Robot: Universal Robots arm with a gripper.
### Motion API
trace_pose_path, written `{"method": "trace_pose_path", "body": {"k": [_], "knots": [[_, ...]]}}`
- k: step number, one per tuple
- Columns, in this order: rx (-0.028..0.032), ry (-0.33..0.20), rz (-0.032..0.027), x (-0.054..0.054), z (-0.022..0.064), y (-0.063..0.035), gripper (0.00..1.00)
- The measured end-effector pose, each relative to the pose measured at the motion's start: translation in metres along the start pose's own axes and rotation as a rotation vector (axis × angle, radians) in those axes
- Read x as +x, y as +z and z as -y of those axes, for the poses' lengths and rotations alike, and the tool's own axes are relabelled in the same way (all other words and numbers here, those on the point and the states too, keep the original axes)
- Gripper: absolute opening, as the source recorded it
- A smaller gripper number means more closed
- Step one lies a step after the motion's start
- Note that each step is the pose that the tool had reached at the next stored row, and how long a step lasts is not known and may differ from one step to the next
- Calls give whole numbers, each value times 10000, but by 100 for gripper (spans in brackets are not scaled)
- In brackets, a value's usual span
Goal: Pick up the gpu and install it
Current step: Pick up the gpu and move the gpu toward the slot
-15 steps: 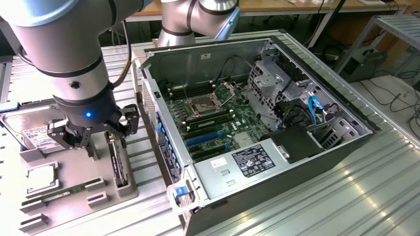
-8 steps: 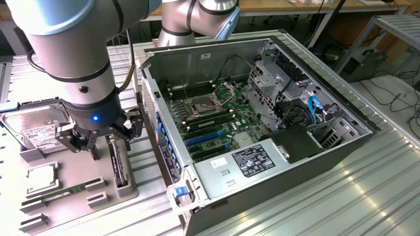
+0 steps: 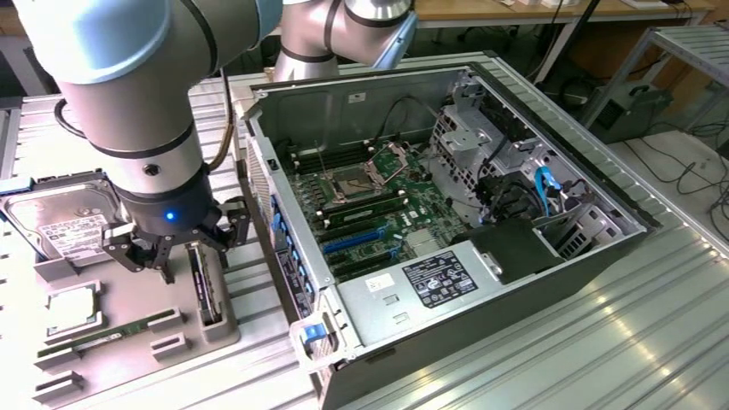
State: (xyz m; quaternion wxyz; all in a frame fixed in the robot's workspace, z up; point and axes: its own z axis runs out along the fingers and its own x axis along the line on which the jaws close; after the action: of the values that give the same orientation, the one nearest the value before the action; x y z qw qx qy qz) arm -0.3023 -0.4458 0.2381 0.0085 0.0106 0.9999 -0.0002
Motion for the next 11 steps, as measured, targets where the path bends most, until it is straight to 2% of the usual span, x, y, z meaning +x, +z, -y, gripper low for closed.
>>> {"method": "trace_pose_path", "body": {"k": [3,11], "knots": [[0,0,1,1,0,63,66],[1,0,-1,1,0,63,66]]}}
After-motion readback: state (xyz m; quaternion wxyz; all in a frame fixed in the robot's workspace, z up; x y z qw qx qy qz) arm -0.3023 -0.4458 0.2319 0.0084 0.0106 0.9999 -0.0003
